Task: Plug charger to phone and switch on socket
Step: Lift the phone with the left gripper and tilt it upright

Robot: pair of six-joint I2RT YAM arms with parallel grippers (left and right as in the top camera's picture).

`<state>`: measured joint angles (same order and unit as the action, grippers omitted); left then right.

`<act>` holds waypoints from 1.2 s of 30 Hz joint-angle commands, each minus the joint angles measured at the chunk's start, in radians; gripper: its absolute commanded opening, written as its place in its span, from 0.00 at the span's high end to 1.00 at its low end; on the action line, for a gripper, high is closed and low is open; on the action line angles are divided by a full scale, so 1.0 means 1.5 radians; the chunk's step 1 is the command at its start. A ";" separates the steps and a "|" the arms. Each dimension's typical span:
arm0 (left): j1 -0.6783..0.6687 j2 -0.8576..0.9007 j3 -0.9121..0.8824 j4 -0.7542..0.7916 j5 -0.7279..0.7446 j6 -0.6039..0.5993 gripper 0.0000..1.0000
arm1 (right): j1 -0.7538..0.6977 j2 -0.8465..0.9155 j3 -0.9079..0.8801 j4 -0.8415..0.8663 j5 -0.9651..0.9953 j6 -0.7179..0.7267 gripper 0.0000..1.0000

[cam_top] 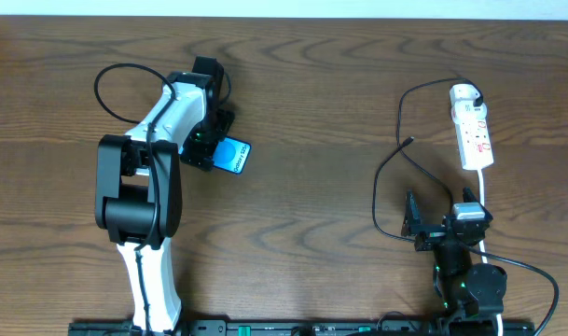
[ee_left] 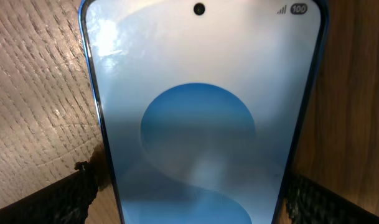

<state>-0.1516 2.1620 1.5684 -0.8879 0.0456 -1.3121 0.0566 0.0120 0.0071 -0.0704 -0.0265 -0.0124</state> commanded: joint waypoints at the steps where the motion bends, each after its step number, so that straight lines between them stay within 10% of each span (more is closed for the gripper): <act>1: 0.001 0.007 -0.011 -0.008 0.002 -0.007 0.01 | 0.002 -0.004 -0.001 -0.003 0.001 -0.008 0.01; 21: 0.001 0.006 -0.011 -0.019 0.002 0.016 0.32 | 0.002 -0.004 -0.001 -0.003 0.001 -0.008 0.01; 36: 0.004 -0.018 -0.009 -0.021 0.066 0.202 0.35 | 0.002 -0.004 -0.001 -0.003 0.001 -0.008 0.01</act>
<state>-0.1444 2.1601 1.5684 -0.9115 0.0887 -1.1160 0.0566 0.0120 0.0071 -0.0704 -0.0265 -0.0124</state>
